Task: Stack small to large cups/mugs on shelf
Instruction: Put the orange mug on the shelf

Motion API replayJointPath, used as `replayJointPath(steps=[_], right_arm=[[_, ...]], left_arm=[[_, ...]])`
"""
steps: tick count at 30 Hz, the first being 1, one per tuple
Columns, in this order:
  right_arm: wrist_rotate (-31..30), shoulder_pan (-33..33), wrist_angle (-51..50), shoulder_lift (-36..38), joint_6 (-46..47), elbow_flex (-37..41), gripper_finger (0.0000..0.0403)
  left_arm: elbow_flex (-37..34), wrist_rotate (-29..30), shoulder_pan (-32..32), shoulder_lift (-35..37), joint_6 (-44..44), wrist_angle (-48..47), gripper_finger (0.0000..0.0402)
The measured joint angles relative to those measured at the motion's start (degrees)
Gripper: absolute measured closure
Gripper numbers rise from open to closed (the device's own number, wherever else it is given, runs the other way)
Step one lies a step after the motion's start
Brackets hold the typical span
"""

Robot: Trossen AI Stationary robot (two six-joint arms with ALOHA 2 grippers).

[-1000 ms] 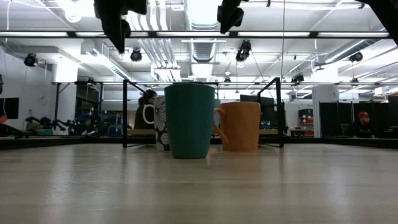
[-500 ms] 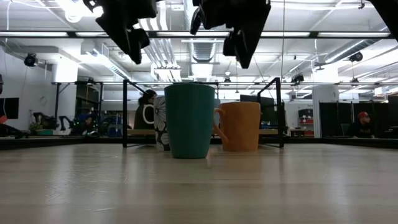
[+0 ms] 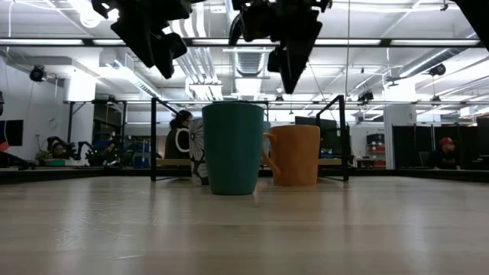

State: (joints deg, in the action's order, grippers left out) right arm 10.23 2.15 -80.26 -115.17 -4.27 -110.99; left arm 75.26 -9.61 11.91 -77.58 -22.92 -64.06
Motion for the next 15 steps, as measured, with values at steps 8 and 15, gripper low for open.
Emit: replayJointPath(steps=[8, 15], right_arm=[[-9.76, -0.01, -4.27, 0.31, 0.59, -11.36, 0.0195], [-13.30, 0.11, -3.25, 4.93, 7.36, -22.08, 0.0195]], left_arm=[[-0.17, 0.00, -0.12, -0.05, -0.05, 0.41, 0.0175], [2.24, -0.21, -0.38, -2.63, -14.06, 4.52, 0.0175]])
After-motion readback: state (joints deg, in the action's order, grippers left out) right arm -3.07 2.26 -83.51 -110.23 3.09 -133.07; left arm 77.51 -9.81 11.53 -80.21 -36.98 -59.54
